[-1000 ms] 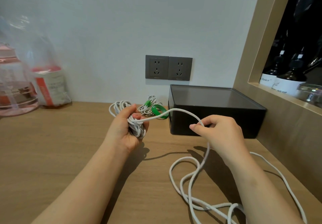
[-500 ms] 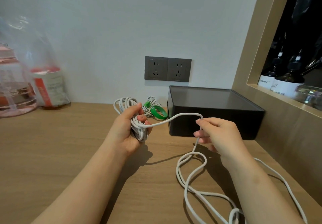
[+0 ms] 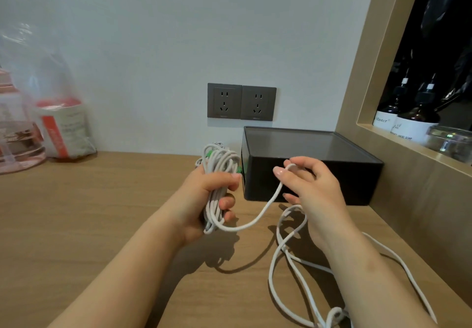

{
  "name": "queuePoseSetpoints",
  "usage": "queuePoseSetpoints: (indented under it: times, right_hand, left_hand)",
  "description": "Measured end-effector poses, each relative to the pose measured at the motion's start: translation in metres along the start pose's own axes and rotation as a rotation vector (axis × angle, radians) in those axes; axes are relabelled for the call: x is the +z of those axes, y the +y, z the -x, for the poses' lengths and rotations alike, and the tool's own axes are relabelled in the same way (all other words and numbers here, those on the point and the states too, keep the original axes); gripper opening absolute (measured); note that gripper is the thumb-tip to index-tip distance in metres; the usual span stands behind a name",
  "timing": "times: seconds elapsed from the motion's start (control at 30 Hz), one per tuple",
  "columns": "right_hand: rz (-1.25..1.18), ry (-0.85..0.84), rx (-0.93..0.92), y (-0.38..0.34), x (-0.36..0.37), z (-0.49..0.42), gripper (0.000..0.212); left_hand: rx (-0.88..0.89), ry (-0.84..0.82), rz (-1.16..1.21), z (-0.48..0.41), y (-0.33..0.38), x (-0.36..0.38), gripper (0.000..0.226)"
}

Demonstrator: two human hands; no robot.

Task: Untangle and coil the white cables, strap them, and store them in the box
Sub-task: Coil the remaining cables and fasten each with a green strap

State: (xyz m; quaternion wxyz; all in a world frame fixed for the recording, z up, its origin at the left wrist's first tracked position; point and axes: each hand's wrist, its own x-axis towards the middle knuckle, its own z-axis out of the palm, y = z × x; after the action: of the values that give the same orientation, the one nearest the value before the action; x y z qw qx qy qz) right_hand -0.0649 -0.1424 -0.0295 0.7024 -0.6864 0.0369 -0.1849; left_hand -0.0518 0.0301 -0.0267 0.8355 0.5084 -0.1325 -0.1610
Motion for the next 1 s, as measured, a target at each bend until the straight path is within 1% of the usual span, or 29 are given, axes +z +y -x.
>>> queuePoseSetpoints:
  times: [0.13, 0.2, 0.33, 0.4, 0.47, 0.63, 0.7, 0.93, 1.0]
  right_hand:
    - [0.168, 0.003, -0.215, 0.003, 0.005, 0.001, 0.031]
    - [0.211, -0.003, -0.321, 0.003, 0.007, 0.003, 0.029]
    - [0.233, -0.043, -0.429, 0.004, 0.01, 0.005, 0.023]
    - [0.242, -0.05, -0.452, 0.005, 0.011, 0.005, 0.022]
    - [0.261, -0.023, -0.472, 0.006, 0.011, 0.004, 0.022]
    - [0.333, 0.135, -0.507, 0.008, 0.01, 0.004, 0.023]
    - [0.35, 0.174, -0.511, 0.008, 0.01, 0.005, 0.024]
    - [0.301, 0.197, -0.48, 0.005, 0.011, 0.006, 0.025]
    - [0.276, 0.189, -0.478, 0.005, 0.012, 0.006, 0.021]
  left_hand:
    - [-0.125, -0.058, -0.138, 0.002, -0.003, 0.002, 0.031]
    - [-0.187, -0.106, -0.175, 0.002, -0.005, 0.001, 0.031]
    - [-0.25, -0.185, -0.227, 0.004, -0.008, 0.004, 0.03]
    - [-0.265, -0.185, -0.245, 0.004, -0.009, 0.006, 0.03]
    - [-0.277, -0.186, -0.242, 0.004, -0.009, 0.007, 0.029]
    - [-0.296, -0.17, -0.219, 0.006, -0.008, 0.011, 0.033]
    - [-0.297, -0.164, -0.237, 0.006, -0.009, 0.009, 0.031]
    - [-0.268, -0.127, -0.328, 0.004, -0.009, 0.009, 0.027]
    - [-0.239, -0.082, -0.33, 0.002, -0.01, 0.007, 0.027]
